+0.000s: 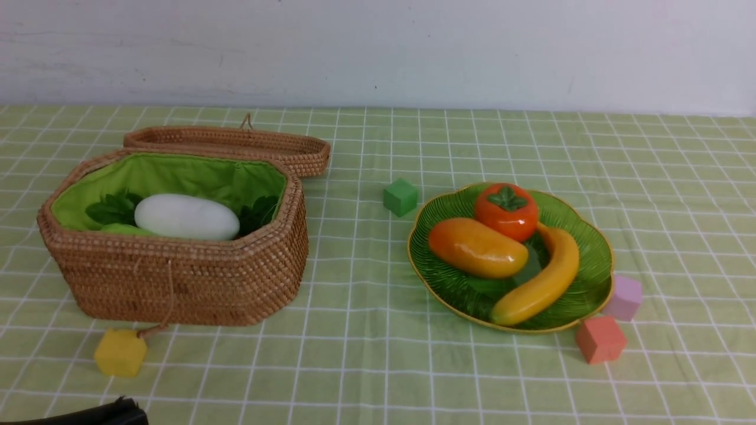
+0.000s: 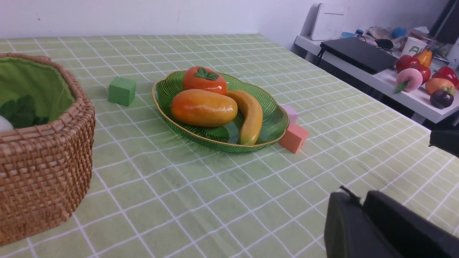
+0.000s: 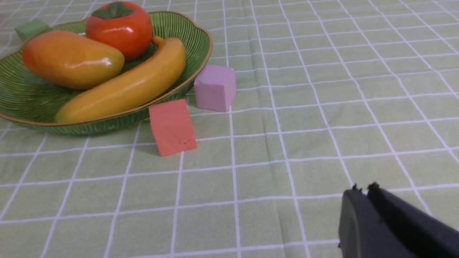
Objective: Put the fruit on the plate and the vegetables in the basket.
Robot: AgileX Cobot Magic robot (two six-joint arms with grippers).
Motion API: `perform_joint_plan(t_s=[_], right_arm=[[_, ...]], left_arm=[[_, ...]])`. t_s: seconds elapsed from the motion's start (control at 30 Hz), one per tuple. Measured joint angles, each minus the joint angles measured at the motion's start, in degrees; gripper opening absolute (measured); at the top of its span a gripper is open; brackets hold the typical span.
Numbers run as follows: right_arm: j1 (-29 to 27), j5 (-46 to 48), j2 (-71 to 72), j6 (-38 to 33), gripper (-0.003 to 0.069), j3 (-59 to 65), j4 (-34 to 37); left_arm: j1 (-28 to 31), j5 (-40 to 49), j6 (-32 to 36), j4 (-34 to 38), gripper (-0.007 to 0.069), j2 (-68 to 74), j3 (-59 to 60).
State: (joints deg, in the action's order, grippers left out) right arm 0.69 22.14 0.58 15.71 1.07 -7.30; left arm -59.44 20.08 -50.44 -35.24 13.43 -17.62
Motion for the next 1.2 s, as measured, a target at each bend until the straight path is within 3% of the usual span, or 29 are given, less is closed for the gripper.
perform_joint_plan(t_s=[0.07,0.27,0.33,0.37,0.43,0.53,0.67,0.8,1.2], right_arm=[[0.0,0.0,0.0,0.0,0.0035,0.0,0.0],[0.0,0.0,0.0,0.0,0.0041,0.0,0.0],[0.0,0.0,0.0,0.0,0.0044,0.0,0.0],[0.0,0.0,0.0,0.0,0.0045,0.0,0.0],[0.0,0.0,0.0,0.0,0.0049,0.0,0.0],[0.0,0.0,0.0,0.0,0.0053,0.0,0.0],[0.0,0.1,0.0,0.0,0.0053,0.0,0.1],[0.0,0.1,0.0,0.0,0.0056,0.0,0.1],[0.0,0.1,0.0,0.0,0.0072,-0.1,0.1]], left_arm=[[0.7,0.0,0.5,0.6,0.0062,0.0,0.0],[19.2,-1.7,11.9,13.5,0.0057,-0.2,1.8],[29.5,-4.5,19.5,20.5,0.0017,-1.8,3.8],[29.5,-4.8,19.5,21.2,0.0013,-1.8,3.8],[38.8,-7.7,28.1,29.2,-0.0013,-5.3,6.8],[47.5,-8.3,38.4,37.5,-0.0013,-11.5,11.5],[51.1,-6.0,41.2,39.1,-0.0013,-14.0,17.9],[51.4,1.9,36.6,39.3,-0.0013,-14.0,19.3],[51.4,2.1,31.8,39.3,-0.0013,-14.0,19.3]])
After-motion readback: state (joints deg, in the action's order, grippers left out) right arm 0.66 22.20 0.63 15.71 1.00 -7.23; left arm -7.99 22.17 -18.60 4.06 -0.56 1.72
